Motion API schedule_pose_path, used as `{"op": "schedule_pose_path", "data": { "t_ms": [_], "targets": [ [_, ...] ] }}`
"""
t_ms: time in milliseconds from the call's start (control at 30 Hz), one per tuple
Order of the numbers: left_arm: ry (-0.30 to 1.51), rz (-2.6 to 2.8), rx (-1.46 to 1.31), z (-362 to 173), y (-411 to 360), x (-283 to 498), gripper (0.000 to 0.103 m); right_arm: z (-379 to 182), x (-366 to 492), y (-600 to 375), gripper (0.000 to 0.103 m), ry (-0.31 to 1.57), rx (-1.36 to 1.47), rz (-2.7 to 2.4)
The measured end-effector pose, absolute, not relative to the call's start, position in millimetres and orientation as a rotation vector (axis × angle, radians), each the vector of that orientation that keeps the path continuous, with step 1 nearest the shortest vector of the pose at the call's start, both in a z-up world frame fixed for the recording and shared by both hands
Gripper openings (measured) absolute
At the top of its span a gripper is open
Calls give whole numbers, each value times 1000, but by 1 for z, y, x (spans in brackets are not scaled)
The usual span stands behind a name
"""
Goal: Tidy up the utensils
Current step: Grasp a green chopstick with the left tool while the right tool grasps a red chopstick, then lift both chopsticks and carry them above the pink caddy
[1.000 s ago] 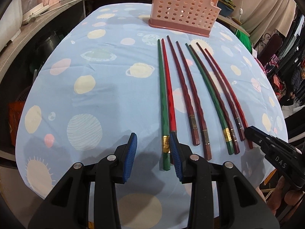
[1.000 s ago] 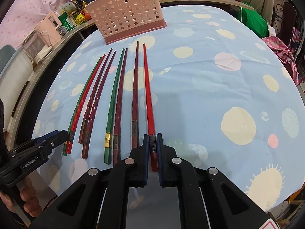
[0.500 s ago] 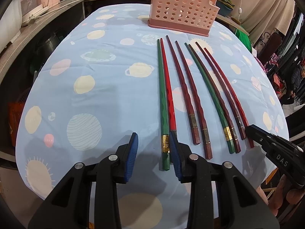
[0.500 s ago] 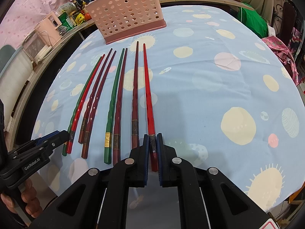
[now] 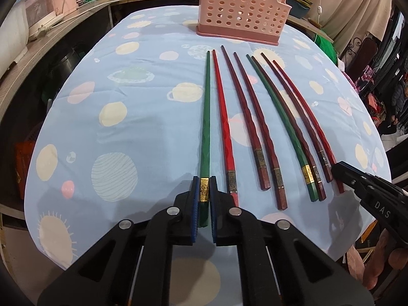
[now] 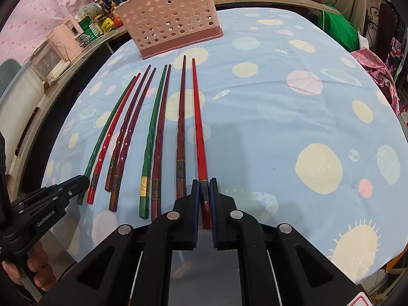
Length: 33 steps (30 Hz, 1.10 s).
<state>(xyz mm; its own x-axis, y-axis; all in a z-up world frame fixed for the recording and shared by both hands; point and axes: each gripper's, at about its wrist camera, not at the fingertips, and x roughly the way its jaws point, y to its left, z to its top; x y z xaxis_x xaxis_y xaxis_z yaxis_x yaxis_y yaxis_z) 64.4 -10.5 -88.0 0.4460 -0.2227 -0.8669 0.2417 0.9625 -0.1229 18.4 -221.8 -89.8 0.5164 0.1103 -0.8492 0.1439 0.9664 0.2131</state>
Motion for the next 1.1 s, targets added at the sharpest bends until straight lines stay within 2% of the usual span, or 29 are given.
{"op": "schedule_pose_path", "data": {
  "t_ms": [467, 1100],
  "targets": [
    [1044, -283, -4, -72, -6, 62, 7, -79, 14, -226, 7, 1009, 285, -21],
    [838, -276, -90, 27, 11, 106, 7, 26, 39, -254, 7, 760, 306, -33]
  ]
}}
